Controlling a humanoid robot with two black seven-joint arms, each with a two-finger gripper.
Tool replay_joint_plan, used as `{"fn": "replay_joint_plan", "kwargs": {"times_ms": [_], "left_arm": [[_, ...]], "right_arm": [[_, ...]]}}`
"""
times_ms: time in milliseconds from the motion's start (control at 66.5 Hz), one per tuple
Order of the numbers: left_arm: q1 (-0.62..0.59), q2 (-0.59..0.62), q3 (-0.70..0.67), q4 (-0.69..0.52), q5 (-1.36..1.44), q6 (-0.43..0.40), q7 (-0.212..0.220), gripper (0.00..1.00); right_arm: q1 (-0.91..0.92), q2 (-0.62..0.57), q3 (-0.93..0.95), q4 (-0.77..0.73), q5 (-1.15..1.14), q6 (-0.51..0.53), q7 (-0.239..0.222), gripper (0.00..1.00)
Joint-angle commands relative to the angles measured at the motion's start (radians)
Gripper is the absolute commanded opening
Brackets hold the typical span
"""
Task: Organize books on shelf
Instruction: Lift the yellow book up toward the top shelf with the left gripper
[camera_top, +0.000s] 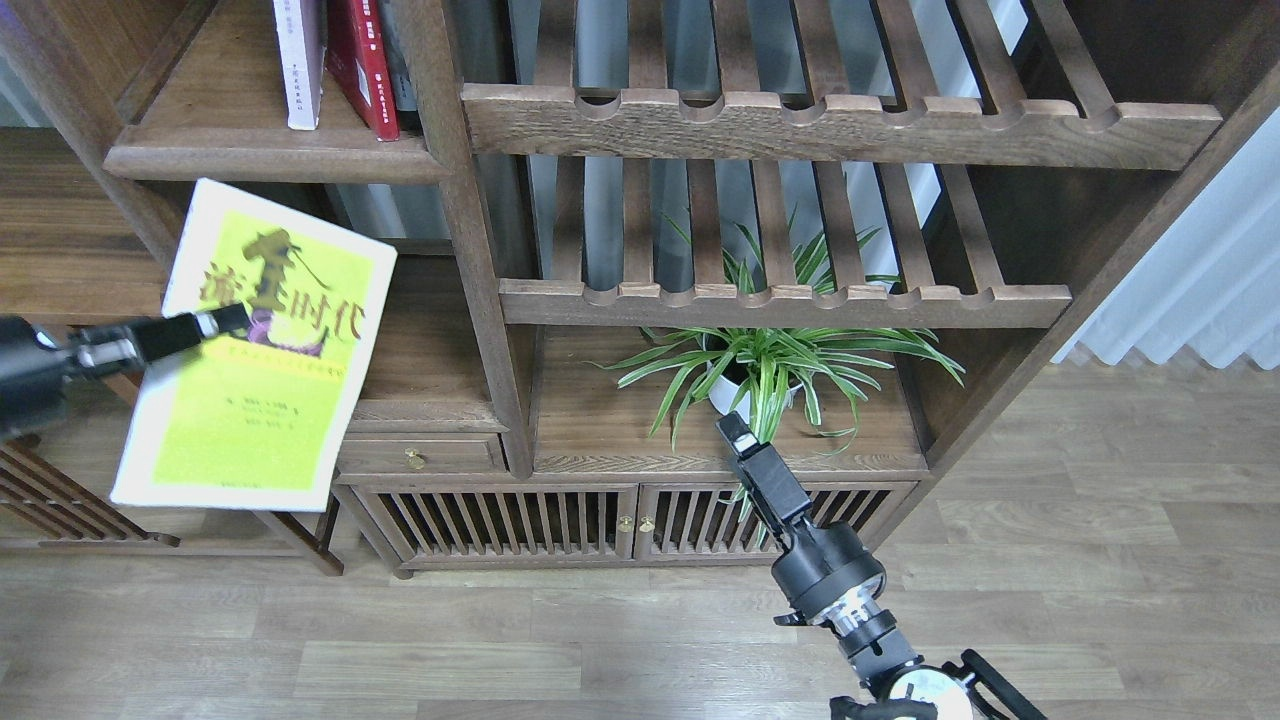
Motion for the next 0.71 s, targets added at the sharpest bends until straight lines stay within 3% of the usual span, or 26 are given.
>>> {"fn": "replay_joint_plan", "kwargs": {"times_ms": [0, 135, 271, 466, 691], "left_arm": [[0.057, -0.075, -0.131, 0.002, 0.105, 0.000, 0.000, 0.03], [0.203, -0.323, -0.364, 0.002, 0.304, 0.000, 0.000, 0.03], [0.269, -0.531, -0.569, 0.000, 0.429, 0.000, 0.000, 0.03], [0.306, -0.681, -0.746, -0.010, 0.427, 0.000, 0.000, 0.04], [0.367, -0.727, -0.769, -0.021, 0.302, 0.000, 0.000, 0.04]], "right_arm": [[0.001, 0.011, 0.001, -0.006, 0.001, 0.002, 0.000, 1.00], [0.001, 0.022, 0.003, -0.008, -0.001, 0.000, 0.000, 1.00], [0.001, 0.024, 0.005, -0.009, -0.001, 0.000, 0.000, 1.00], [0.013, 0.031, 0.003, -0.029, -0.001, 0.000, 0.000, 1.00], [0.024, 0.038, 0.001, -0.055, -0.001, -0.003, 0.000, 1.00]]}}
